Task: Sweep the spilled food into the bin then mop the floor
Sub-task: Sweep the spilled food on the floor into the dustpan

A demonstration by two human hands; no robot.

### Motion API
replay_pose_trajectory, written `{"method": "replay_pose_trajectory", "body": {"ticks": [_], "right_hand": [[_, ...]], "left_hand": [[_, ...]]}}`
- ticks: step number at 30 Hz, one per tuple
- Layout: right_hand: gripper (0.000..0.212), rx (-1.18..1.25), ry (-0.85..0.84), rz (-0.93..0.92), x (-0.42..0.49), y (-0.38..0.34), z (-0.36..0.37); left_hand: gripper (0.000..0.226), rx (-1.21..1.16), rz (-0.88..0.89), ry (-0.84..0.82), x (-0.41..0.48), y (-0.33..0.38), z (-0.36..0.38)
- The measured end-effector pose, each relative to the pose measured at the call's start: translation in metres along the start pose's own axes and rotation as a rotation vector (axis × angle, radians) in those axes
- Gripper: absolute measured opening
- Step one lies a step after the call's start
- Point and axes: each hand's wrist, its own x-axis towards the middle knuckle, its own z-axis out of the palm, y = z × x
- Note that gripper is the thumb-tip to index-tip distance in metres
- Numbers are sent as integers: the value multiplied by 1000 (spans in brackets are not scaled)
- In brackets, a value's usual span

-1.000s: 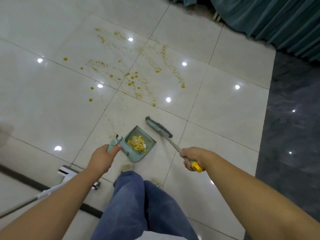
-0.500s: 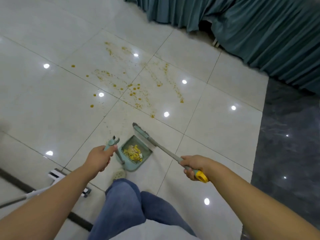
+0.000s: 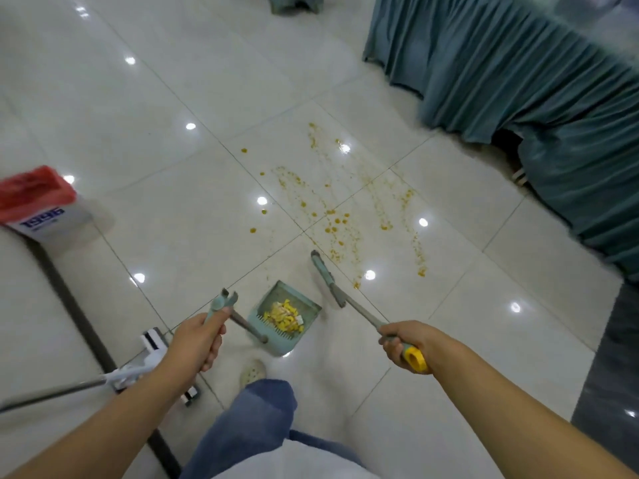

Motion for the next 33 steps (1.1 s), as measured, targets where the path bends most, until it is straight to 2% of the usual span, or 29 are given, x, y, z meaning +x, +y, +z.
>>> {"method": "replay_pose_trajectory", "body": {"ticks": [7,14,20,25,33], "right_hand": [[15,-93,-68,-18,-6,-88,80],[24,-247,-110,-43,-4,-174,131],[22,-430,-158,-56,6,-275,158],[22,-617,-197,-45,5,-367,188],[23,-779,-267,-61,7,-472,288]], "left_hand": [[32,-45,35,80,40,57,-38],[31,-100,102,202,85,113,-45],[31,-209,110,382,126,169,-29],[39,-308,70,543,151,204,-14],[41,-481,7,737,195,253,-28]]}}
